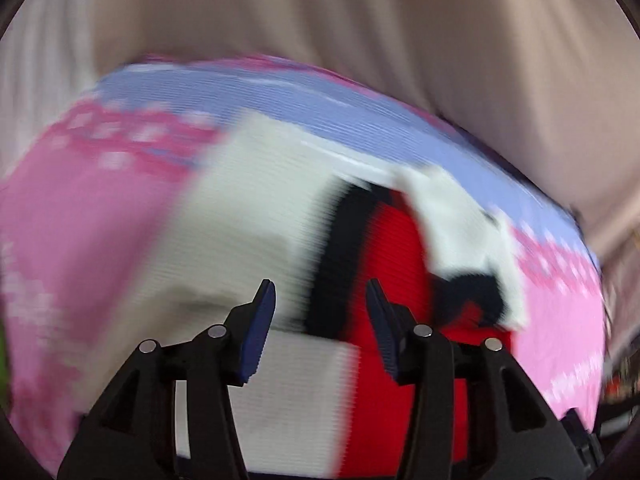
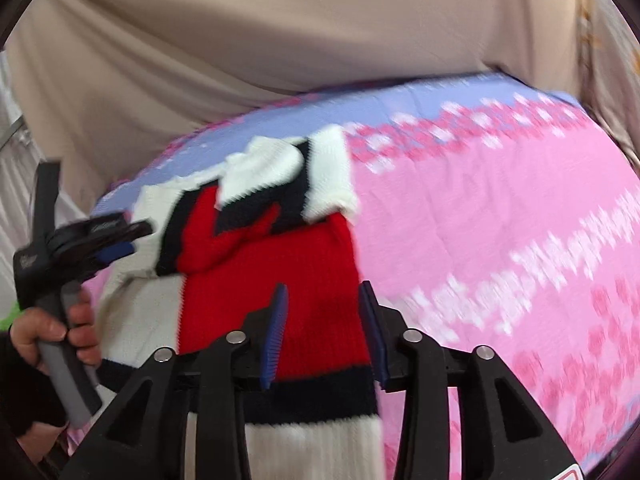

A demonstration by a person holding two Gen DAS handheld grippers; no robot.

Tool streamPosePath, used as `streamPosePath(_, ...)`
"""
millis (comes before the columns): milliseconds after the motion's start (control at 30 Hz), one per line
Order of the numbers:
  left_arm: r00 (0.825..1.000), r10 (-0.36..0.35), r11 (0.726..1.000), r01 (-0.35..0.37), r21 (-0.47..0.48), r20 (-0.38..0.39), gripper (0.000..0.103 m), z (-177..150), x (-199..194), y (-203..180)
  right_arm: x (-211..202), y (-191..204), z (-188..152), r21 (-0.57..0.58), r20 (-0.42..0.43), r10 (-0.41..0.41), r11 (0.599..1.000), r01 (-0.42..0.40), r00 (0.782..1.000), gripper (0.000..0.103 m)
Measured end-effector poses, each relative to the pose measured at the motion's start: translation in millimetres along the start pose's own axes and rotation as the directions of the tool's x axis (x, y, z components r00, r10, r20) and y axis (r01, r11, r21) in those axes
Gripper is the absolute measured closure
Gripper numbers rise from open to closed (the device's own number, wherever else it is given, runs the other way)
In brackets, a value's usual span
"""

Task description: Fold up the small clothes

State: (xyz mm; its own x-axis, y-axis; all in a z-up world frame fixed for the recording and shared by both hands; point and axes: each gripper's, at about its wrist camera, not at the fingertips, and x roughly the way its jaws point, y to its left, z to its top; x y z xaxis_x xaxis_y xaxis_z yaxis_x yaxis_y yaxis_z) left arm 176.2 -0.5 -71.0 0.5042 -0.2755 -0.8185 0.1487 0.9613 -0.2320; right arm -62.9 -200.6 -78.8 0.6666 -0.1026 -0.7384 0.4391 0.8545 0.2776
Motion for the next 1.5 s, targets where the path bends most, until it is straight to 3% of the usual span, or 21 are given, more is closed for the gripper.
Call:
streamPosePath(100,0.999,0.045,0.988,-0.049,-0.149,-0.03,0.058,11.0,2.3,59.3,21.0,30.5,29.0,-0.061,0.01,0.047,0.997,-0.047,0.999,0.049)
streamPosePath(200,0.995,0.01,0.962,-0.037,-0.27,-0.101,0.058,10.1,10.9,95.1,56.9,53.9,57.7,-0.081,0.0,0.067,0.994,-0.067,0.998,0.045)
streamPosePath(367,0.974,-0.149,0.934,0.083,-0.347,-0.169,0.057,-0.4,21.9,92.6,109.4,55.7,98.3,0.026,-0.026,-0.006,1.0,0.007,1.0,0.045)
streamPosePath(467,0.951,-0.217,0.921,0.124,-0.369,-0.222,0.057,-7.0,36.6,76.7,126.5,77.5,111.2,-0.034,-0.044,-0.008,0.999,0.006,0.999,0.044)
streamPosePath(533,0.945,-0.218,0.914,0.11,-0.391,-0.245,0.057,-10.7,49.0,70.3,145.9,100.1,114.1,-0.115,-0.071,-0.022,0.993,0.014,0.997,0.043)
streamPosePath(633,0.948,-0.173,0.902,0.044,-0.429,-0.265,0.059,-10.5,67.9,76.3,187.1,122.6,111.6,-0.21,-0.13,-0.081,0.976,0.052,0.988,0.043)
streamPosePath(700,0.959,-0.163,0.881,0.035,-0.471,-0.232,0.062,-2.6,68.2,87.8,211.5,123.1,108.3,-0.216,-0.167,-0.12,0.973,0.083,0.979,0.043)
streamPosePath(733,0.966,-0.135,0.881,0.015,-0.473,-0.222,0.063,1.8,67.1,92.0,220.3,121.5,106.9,-0.216,-0.184,-0.133,0.972,0.092,0.974,0.045)
streamPosePath(767,0.971,-0.11,0.881,-0.004,-0.473,-0.212,0.069,5.1,67.0,96.7,226.5,119.2,106.3,-0.215,-0.19,-0.135,0.972,0.093,0.972,0.06)
streamPosePath(833,0.975,-0.092,0.875,-0.019,-0.484,-0.205,0.074,11.0,69.8,108.2,222.4,118.7,112.6,-0.204,-0.192,-0.083,0.978,0.043,0.978,0.096)
streamPosePath(900,0.978,-0.083,0.862,-0.026,-0.506,-0.192,0.079,13.3,68.8,120.3,188.2,107.4,133.1,-0.077,-0.116,0.111,0.99,-0.121,0.987,0.096)
streamPosePath(933,0.981,-0.074,0.857,-0.029,-0.515,-0.178,0.079,14.9,66.2,124.9,157.0,93.1,145.3,0.013,-0.018,0.252,0.968,-0.251,0.968,0.096)
streamPosePath(967,0.986,-0.056,0.851,-0.034,-0.524,-0.155,0.079,16.6,61.3,131.0,135.9,77.7,150.9,0.072,0.052,0.318,0.944,-0.321,0.947,0.096)
streamPosePath(1033,0.992,-0.048,0.831,-0.026,-0.556,-0.119,0.078,18.2,57.0,141.9,110.8,40.6,151.1,0.181,0.134,0.366,0.904,-0.386,0.921,0.095)
streamPosePath(1067,0.992,-0.056,0.819,-0.021,-0.574,-0.116,0.078,16.1,57.4,147.9,111.8,15.1,142.1,0.247,0.126,0.351,0.895,-0.372,0.928,0.094)
streamPosePath(1133,0.99,-0.07,0.807,-0.016,-0.59,-0.122,0.078,9.5,57.7,149.5,130.9,-17.3,119.3,0.284,0.018,0.202,0.938,-0.199,0.979,0.087)
streamPosePath(1167,0.99,-0.07,0.811,-0.013,-0.585,-0.12,0.078,7.6,56.2,146.3,147.7,-34.1,102.3,0.3,-0.089,0.112,0.95,-0.081,0.99,0.083)
streamPosePath(1200,0.991,-0.072,0.819,-0.007,-0.574,-0.114,0.075,6.0,54.0,140.8,156.8,-45.5,91.4,0.34,-0.139,0.113,0.938,-0.06,0.984,0.083)
streamPosePath(1300,0.992,-0.07,0.835,0.002,-0.55,-0.102,0.059,7.5,50.8,126.2,151.0,-67.6,72.8,0.455,-0.074,0.208,0.877,-0.152,0.975,0.081)
streamPosePath(1433,0.989,-0.102,0.818,0.022,-0.575,-0.108,0.056,9.5,57.4,119.6,147.9,-58.4,83.0,0.386,-0.073,0.175,0.913,-0.134,0.982,0.064)
streamPosePath(1500,0.987,-0.116,0.805,0.027,-0.593,-0.112,0.063,10.9,64.4,121.9,153.0,-45.7,91.0,0.313,-0.089,0.129,0.945,-0.095,0.988,0.056)
